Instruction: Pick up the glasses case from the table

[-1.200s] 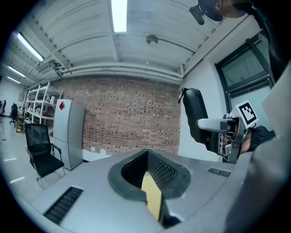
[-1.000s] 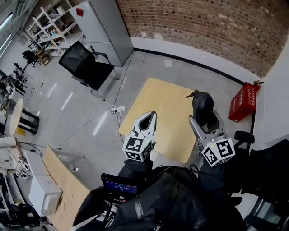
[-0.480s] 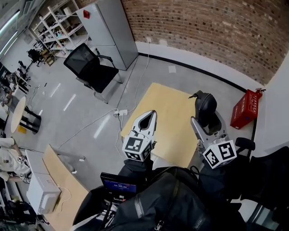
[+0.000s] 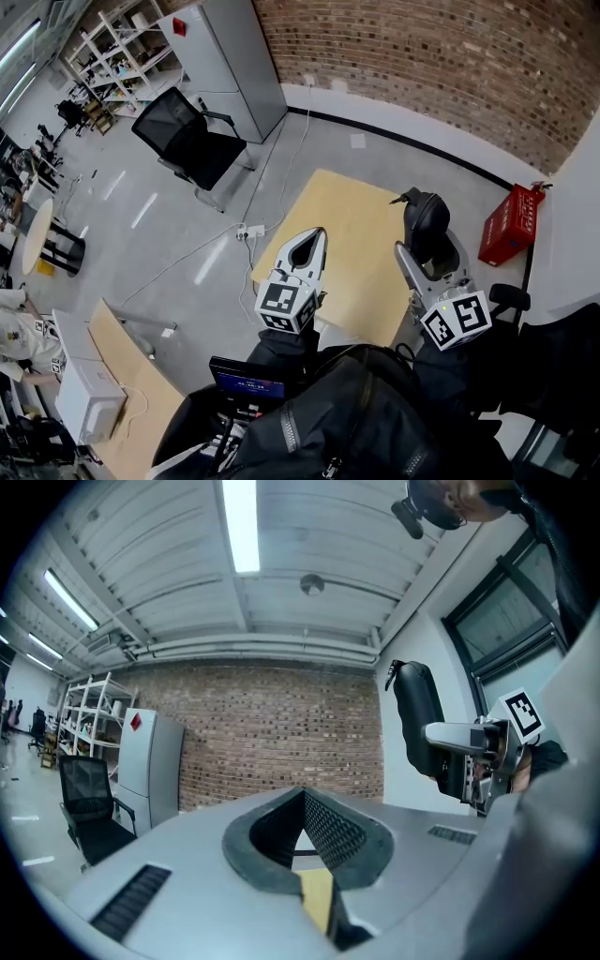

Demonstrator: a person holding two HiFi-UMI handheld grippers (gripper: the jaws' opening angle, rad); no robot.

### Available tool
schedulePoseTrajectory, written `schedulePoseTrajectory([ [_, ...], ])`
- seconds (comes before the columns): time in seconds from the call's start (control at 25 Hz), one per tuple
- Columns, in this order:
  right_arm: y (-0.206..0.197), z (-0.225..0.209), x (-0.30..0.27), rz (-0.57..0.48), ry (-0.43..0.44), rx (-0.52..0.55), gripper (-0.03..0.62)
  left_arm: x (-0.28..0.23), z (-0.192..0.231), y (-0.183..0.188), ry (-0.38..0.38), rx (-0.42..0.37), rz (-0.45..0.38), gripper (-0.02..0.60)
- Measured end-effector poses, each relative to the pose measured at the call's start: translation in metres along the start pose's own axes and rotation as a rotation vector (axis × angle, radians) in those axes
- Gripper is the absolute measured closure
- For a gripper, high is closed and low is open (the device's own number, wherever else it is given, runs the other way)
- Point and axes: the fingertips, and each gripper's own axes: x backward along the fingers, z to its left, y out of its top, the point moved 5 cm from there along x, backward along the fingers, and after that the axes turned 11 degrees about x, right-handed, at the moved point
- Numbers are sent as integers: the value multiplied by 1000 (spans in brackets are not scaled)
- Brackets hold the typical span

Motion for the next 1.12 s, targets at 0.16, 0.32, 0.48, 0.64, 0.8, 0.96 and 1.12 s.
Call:
schedulePoseTrajectory([
  [0.16,-4,2,0,7,-1,-7,240,-1,1,-2,-2,6,4,583],
  [0.32,-4,1,0,5,-1,-9,240,-3,1,-4,-4,8,9,583],
  [0.48,-5,1,0,8,-4,-13,241,-3,1,-6,-7,10,15,583],
  [0.64,-8,1,0,15,-4,-16,241,-4,1,-6,-7,13,18,583],
  [0.8,-8,1,1,15,-6,-17,241,-5,1,-6,-11,14,20,583],
  [0.96,-9,1,1,18,-8,-17,241,-5,0,-7,-15,14,22,583],
  [1.12,-12,1,1,18,-10,-20,241,-6,1,-9,-16,12,26,583],
])
